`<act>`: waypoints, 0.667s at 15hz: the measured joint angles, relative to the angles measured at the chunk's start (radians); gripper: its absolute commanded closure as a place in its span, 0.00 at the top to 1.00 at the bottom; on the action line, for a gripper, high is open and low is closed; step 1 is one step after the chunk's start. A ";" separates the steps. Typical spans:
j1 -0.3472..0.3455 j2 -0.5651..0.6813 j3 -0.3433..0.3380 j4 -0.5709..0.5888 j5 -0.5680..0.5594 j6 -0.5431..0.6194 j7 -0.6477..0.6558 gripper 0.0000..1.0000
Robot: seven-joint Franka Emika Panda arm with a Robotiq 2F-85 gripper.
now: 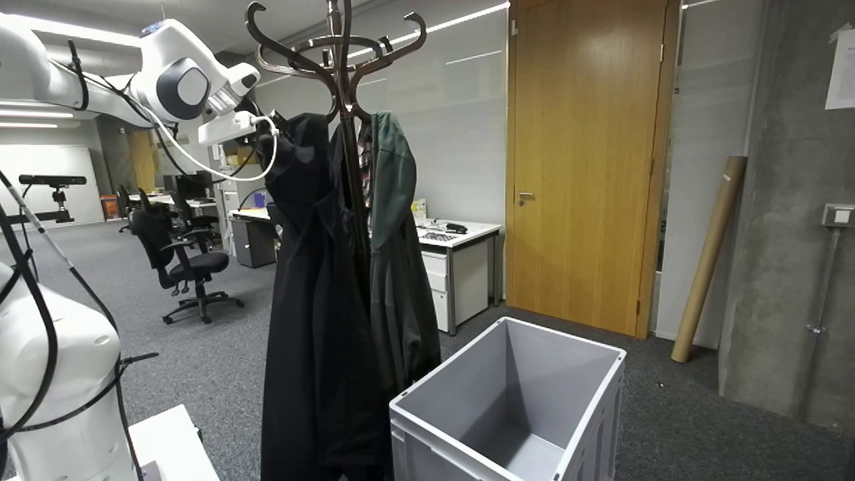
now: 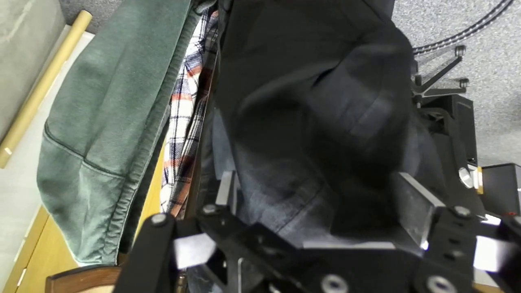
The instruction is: Put the black hoodie in the white container.
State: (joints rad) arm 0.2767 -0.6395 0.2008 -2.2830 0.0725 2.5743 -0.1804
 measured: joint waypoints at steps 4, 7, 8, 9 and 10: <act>-0.011 0.045 0.011 0.040 -0.052 0.003 0.024 0.75; -0.019 0.061 0.016 0.057 -0.080 0.003 0.028 0.60; -0.019 0.064 0.016 0.060 -0.087 0.003 0.028 0.52; -0.019 0.066 0.016 0.063 -0.094 0.003 0.028 0.43; -0.019 0.067 0.016 0.065 -0.100 0.003 0.028 0.36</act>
State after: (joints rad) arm 0.2581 -0.5727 0.2166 -2.2183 -0.0274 2.5775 -0.1520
